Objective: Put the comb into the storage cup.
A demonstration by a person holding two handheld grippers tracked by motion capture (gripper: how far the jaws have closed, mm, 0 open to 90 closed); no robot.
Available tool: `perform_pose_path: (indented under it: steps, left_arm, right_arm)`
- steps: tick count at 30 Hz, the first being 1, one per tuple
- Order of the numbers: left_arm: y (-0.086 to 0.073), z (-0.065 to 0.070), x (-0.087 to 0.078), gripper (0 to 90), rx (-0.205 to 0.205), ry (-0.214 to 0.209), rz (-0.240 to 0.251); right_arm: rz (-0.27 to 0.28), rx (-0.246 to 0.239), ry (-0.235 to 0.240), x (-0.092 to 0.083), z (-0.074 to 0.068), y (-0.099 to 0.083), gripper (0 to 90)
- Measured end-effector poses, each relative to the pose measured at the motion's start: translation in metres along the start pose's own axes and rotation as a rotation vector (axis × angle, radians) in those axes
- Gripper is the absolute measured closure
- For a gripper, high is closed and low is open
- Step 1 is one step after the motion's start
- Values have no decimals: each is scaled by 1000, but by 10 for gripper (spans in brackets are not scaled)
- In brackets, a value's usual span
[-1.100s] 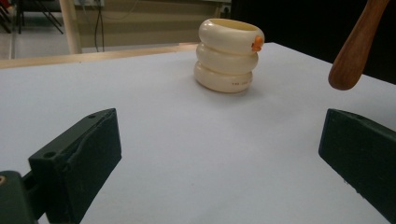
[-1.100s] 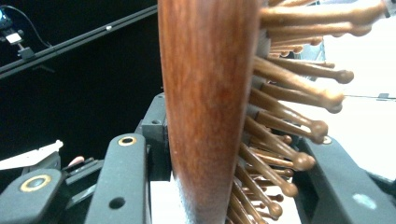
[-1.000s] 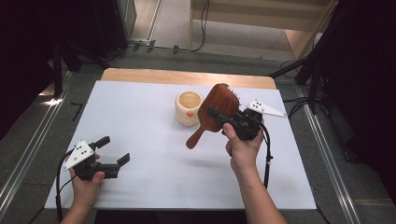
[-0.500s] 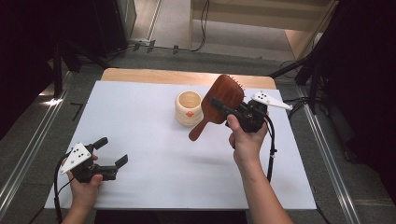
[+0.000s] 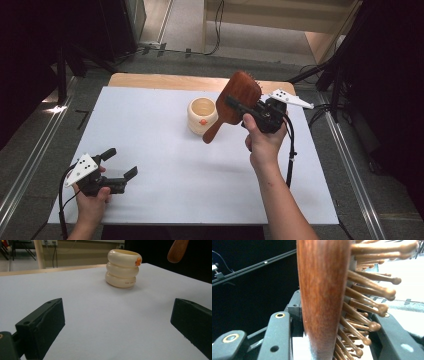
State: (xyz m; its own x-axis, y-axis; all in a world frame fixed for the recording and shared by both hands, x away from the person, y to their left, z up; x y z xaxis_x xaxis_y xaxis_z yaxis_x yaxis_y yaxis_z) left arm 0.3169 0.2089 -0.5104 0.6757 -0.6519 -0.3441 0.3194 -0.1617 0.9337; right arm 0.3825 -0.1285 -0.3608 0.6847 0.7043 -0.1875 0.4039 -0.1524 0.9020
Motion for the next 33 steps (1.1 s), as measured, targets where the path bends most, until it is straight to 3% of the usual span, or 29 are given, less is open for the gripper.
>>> perform_pose_path:
  steps: [14, 33]
  left_arm:
    - [-1, 1, 2, 0, -1, -3, -11]
    - [-1, 1, 2, 0, -7, -8, -3]
  right_arm:
    - [20, -6, -22, 7, 6, 19, 522]
    - [18, 7, -42, 23, 17, 30, 521]
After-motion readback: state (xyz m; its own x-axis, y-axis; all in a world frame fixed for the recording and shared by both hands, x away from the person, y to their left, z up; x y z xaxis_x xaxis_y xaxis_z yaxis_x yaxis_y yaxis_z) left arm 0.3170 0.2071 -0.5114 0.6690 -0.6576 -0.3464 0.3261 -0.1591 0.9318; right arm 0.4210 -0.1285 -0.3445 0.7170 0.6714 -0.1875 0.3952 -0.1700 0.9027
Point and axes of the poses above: each handheld gripper's, and its own axes: x roughly forward along the jaws, y roughly out of its top, z roughly to its right, the point moved 9 cm from there along x, roughly forward along the jaws, and after that the axes turned 5 degrees about -z, right-handed, at the moved point
